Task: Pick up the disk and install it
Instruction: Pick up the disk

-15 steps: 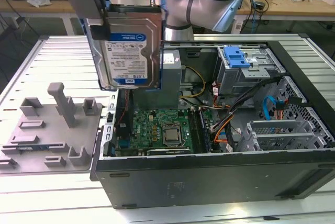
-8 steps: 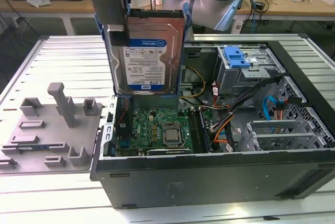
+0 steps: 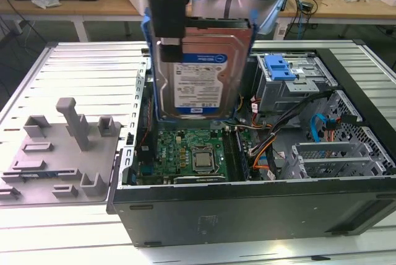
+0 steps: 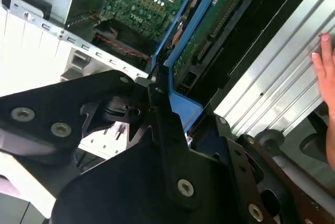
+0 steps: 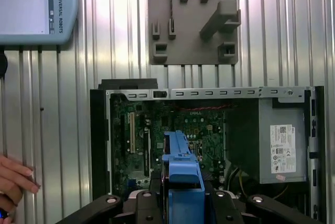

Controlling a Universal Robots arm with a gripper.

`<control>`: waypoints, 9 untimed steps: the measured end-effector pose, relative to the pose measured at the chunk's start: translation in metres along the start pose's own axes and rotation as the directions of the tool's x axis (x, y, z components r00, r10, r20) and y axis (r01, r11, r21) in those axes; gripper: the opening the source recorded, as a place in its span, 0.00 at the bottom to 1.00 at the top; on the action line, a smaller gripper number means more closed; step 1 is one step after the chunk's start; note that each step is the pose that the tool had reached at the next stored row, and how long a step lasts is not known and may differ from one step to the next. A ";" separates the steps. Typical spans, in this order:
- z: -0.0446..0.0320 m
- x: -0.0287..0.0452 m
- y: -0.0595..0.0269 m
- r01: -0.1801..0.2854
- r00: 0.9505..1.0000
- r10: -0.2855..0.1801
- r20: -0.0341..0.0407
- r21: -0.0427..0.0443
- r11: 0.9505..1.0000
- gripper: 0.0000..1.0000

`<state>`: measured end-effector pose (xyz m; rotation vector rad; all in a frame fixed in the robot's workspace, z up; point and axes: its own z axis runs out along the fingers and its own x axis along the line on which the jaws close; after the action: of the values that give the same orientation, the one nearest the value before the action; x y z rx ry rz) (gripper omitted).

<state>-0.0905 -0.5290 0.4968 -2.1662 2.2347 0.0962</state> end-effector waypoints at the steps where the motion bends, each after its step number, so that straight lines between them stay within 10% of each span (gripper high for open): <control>1: -0.0002 0.0020 -0.0049 0.000 1.000 0.000 0.001 0.000 1.000 0.37; 9: -0.0020 0.0152 -0.0391 0.000 1.000 0.000 0.010 -0.001 1.000 0.37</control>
<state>-0.0519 -0.5455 0.4969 -2.1613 2.2294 0.1075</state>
